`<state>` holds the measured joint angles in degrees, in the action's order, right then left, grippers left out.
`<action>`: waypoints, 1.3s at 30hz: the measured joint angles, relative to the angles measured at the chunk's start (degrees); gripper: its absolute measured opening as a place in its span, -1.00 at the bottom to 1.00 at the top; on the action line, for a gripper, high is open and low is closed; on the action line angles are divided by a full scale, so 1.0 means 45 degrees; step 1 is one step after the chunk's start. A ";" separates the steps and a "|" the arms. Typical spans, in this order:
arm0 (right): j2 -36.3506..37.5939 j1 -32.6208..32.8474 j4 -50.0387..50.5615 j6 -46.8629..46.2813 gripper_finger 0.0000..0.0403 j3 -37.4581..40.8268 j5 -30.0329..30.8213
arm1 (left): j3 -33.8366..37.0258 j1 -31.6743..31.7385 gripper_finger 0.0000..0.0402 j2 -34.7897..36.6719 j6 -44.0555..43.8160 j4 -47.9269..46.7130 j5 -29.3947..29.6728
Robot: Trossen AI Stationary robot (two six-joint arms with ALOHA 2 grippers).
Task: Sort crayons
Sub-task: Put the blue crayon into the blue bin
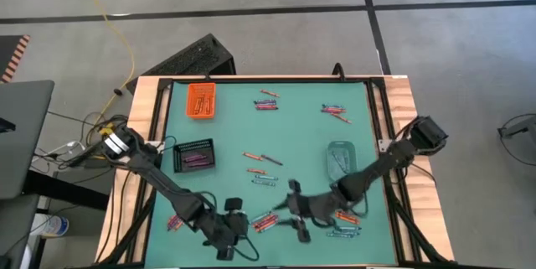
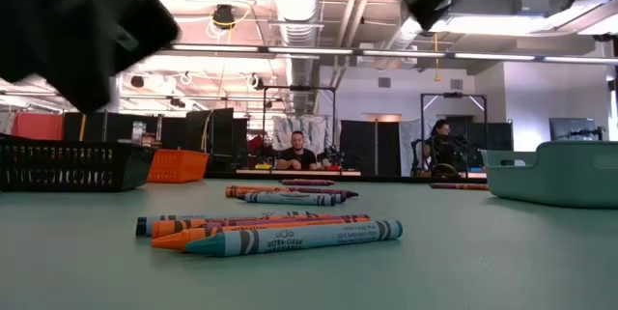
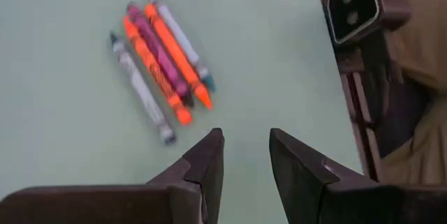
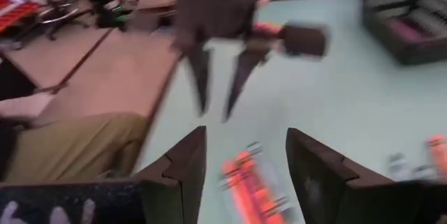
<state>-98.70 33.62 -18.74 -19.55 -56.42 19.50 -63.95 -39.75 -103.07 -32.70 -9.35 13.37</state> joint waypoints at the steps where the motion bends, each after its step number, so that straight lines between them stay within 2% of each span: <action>1: 0.0000 0.0353 0.0112 -0.0073 -0.05 0.0000 0.0397 | -0.0366 -0.0119 -0.48 -0.0074 -0.0373 -0.0649 0.0106; 4: -0.0010 0.1305 0.0015 -0.0020 -0.05 0.0000 0.1795 | -0.1379 -0.0547 -0.48 -0.0263 -0.1847 -0.3417 0.0722; 7: -0.0010 0.1895 -0.0015 -0.0033 -0.05 0.0000 0.2702 | -0.1752 -0.0935 -0.48 -0.0265 -0.3895 -0.5990 0.1083; 11: -0.0010 0.2232 -0.0025 -0.0679 -0.05 0.0000 0.2824 | -0.1751 -0.1528 -0.48 -0.0265 -0.6772 -0.9015 0.0553; 15: -0.0010 0.2407 -0.0015 -0.1189 -0.05 0.0000 0.2860 | -0.1746 -0.2109 -0.48 -0.0265 -0.9225 -1.0835 0.0061; 20: -0.0010 0.2657 -0.0049 -0.1439 -0.05 0.0000 0.3141 | -0.1649 -0.2492 -0.48 -0.0265 -1.0631 -1.1586 0.0092; 26: -0.0010 0.2942 -0.0037 -0.1659 -0.05 0.0000 0.3435 | -0.0987 -0.2028 -0.48 -0.0273 -1.1554 -1.1574 -0.0314; 32: -0.0010 0.3116 0.0014 -0.1656 -0.05 0.0000 0.3459 | -0.0140 -0.1102 -0.48 -0.0270 -1.0839 -1.1271 -0.1372; 39: -0.0010 0.3084 0.0228 -0.1652 -0.05 0.0000 0.3459 | 0.0104 -0.0273 -0.48 -0.0270 -0.9491 -1.0450 -0.1759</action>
<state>-98.74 47.49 -17.72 -26.98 -56.42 35.07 -63.48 -40.97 -104.29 -75.41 -56.38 5.45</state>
